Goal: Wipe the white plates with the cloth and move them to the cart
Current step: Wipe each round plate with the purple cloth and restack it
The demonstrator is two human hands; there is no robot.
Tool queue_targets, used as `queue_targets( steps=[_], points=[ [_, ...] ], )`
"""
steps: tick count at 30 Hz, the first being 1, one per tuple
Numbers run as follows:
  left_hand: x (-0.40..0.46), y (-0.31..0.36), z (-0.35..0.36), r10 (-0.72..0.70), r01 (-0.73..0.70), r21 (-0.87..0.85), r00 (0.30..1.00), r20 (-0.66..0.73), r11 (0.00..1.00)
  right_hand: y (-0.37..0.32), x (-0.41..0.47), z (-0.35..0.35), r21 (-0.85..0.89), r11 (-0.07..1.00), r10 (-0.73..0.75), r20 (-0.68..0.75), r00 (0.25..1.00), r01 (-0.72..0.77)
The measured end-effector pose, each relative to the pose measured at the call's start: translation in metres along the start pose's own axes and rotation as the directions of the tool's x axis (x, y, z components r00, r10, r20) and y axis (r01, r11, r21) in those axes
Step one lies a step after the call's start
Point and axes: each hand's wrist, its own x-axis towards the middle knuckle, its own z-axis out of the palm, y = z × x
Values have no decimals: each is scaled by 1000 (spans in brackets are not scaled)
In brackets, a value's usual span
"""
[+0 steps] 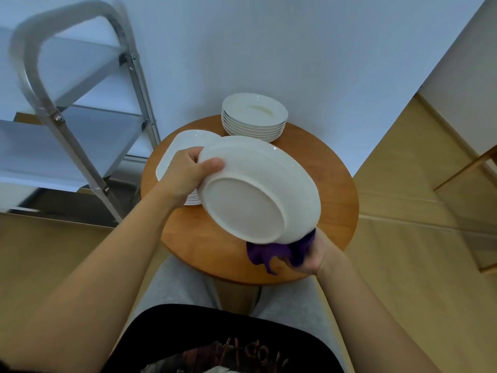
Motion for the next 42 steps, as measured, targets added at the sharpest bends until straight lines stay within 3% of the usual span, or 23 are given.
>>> queue_targets(
  steps=[3, 6, 9, 12, 15, 17, 20, 22, 25, 28, 30, 31, 33, 35, 39, 42],
  points=[
    [-4, -6, 5, -104, 78, -112, 965, -243, 991, -9, 2, 0, -6, 997, -76, -62, 995, 76],
    [-13, -8, 9, -220, 117, -327, 929, -297, 938, -17, 2, -4, 114, 939, -317, -76, 945, 324],
    [-23, -2, 13, -266, 83, -481, 907, -325, 873, -24, -8, -10, 297, 741, -639, 37, 768, 602],
    [-30, 4, 24, -289, 73, -502, 885, -366, 862, -23, -15, -2, 180, 639, -769, 161, 619, 748],
    [-37, 10, 38, -312, 170, -371, 878, -364, 913, -22, -15, 12, -170, 554, -770, 269, 579, 815],
    [-41, 16, 36, -306, 228, -266, 902, -304, 937, -29, -15, 14, -197, 510, -789, 281, 546, 838],
    [-47, 20, 20, -288, 280, -223, 958, -4, 934, -42, -18, 11, -179, 517, -791, 275, 547, 837],
    [-54, 21, 15, -221, 264, -368, 963, 156, 892, -44, -21, 13, -218, 553, -768, 241, 593, 804],
    [-63, 19, 23, -123, 261, -650, 960, 251, 713, -45, -21, 15, -280, 560, -747, 235, 622, 779],
    [-68, 20, 30, -68, 239, -698, 962, 263, 675, -45, -28, 20, -307, 547, -740, 257, 621, 779],
    [-71, 22, 31, -60, 223, -715, 967, 246, 663, -48, -36, 28, -345, 482, -748, 316, 583, 805],
    [-73, 24, 32, -56, 216, -720, 969, 239, 659, -49, -40, 33, -387, 390, -762, 374, 529, 836],
    [-77, 29, 35, -60, 212, -712, 971, 232, 670, -47, -48, 50, -491, 108, -754, 526, 393, 864],
    [-79, 32, 38, -108, 221, -718, 974, 200, 660, -38, -49, 67, -536, -63, -712, 615, 338, 842],
    [-83, 33, 39, -214, 221, -749, 971, 108, 624, -17, -40, 86, -547, -147, -634, 692, 346, 824],
    [-86, 30, 41, -248, 146, -746, 968, -27, 650, -1, -34, 85, -538, -31, -582, 695, 422, 843]
  ],
)
